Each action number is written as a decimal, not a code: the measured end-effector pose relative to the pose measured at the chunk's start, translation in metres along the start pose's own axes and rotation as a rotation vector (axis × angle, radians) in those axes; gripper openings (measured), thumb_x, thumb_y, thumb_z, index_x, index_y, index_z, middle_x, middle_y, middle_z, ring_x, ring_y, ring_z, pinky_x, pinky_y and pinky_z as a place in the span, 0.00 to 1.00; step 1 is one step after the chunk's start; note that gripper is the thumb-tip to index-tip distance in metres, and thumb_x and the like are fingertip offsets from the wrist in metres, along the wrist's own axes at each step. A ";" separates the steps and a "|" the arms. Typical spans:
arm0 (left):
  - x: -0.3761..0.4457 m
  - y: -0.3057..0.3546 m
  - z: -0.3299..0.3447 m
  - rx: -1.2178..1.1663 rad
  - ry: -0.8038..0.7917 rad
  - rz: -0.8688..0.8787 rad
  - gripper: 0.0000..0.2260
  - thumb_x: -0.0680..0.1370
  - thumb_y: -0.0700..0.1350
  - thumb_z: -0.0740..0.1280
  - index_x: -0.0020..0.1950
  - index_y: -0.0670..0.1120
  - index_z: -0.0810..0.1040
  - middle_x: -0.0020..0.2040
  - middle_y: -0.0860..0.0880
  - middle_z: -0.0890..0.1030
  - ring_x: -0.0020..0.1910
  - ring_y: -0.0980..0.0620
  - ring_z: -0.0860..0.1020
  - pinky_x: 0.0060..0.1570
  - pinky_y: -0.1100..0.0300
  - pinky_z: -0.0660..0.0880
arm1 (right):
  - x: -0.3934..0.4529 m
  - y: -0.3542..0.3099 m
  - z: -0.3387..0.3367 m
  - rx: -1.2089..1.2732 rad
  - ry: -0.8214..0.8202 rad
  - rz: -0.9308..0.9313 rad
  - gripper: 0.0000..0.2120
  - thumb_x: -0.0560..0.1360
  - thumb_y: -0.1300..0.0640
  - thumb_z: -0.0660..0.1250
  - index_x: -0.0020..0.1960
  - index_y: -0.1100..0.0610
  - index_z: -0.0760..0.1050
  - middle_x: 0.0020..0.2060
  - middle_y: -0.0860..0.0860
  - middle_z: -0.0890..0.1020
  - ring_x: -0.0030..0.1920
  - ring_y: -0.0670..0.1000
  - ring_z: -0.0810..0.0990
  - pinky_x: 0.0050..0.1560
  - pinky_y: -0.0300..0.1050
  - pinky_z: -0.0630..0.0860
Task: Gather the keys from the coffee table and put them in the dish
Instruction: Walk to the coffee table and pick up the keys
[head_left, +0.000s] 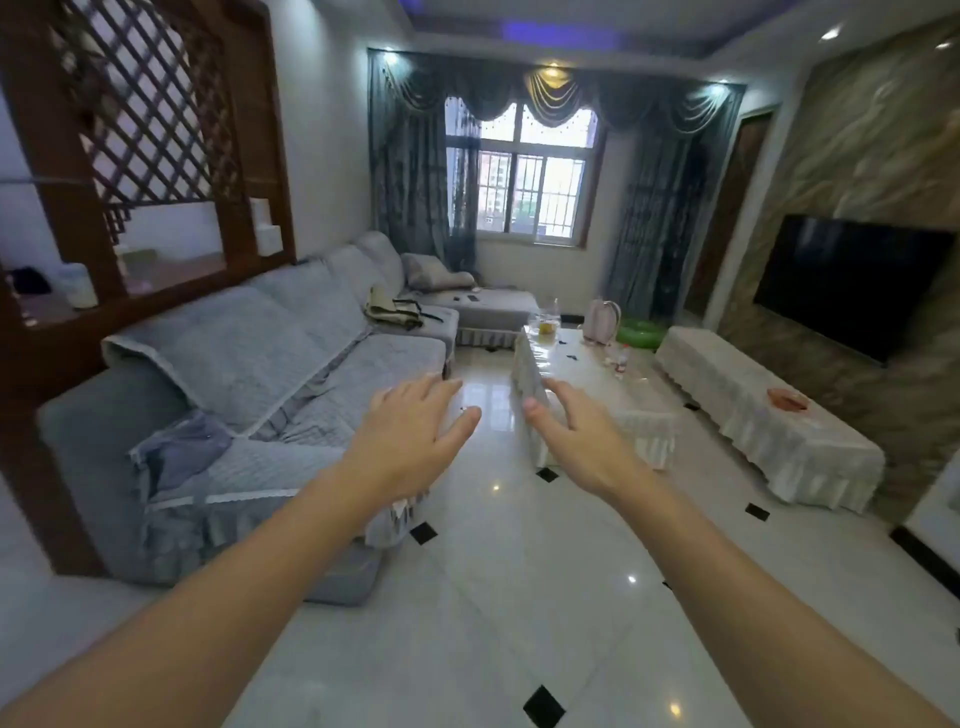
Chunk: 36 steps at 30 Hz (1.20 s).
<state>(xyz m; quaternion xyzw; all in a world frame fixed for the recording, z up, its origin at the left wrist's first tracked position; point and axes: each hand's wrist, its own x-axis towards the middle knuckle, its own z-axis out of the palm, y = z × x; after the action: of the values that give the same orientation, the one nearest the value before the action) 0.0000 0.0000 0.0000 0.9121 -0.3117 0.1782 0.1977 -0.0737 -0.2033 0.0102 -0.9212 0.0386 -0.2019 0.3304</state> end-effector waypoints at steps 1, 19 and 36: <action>0.001 -0.013 -0.002 -0.012 -0.008 -0.002 0.28 0.79 0.65 0.47 0.74 0.51 0.63 0.75 0.48 0.66 0.72 0.49 0.63 0.70 0.48 0.57 | 0.008 -0.007 0.011 0.005 -0.009 0.010 0.31 0.76 0.36 0.55 0.74 0.50 0.61 0.73 0.50 0.67 0.72 0.52 0.63 0.70 0.56 0.62; 0.080 -0.139 0.036 -0.206 -0.067 0.042 0.31 0.77 0.68 0.47 0.75 0.54 0.60 0.75 0.53 0.64 0.73 0.52 0.62 0.70 0.49 0.62 | 0.122 -0.012 0.090 0.029 0.039 0.084 0.31 0.76 0.35 0.56 0.74 0.50 0.61 0.73 0.49 0.66 0.71 0.50 0.64 0.65 0.47 0.63; 0.267 -0.055 0.139 0.029 -0.016 0.118 0.27 0.79 0.64 0.50 0.73 0.52 0.65 0.74 0.48 0.66 0.73 0.49 0.63 0.70 0.48 0.60 | 0.250 0.145 0.029 -0.008 0.130 0.078 0.31 0.76 0.34 0.54 0.73 0.48 0.62 0.71 0.47 0.68 0.70 0.50 0.62 0.59 0.44 0.59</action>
<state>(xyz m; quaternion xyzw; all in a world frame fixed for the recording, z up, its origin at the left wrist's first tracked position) 0.2616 -0.1587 -0.0133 0.8963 -0.3639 0.1867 0.1711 0.1761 -0.3497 -0.0140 -0.9052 0.0968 -0.2481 0.3312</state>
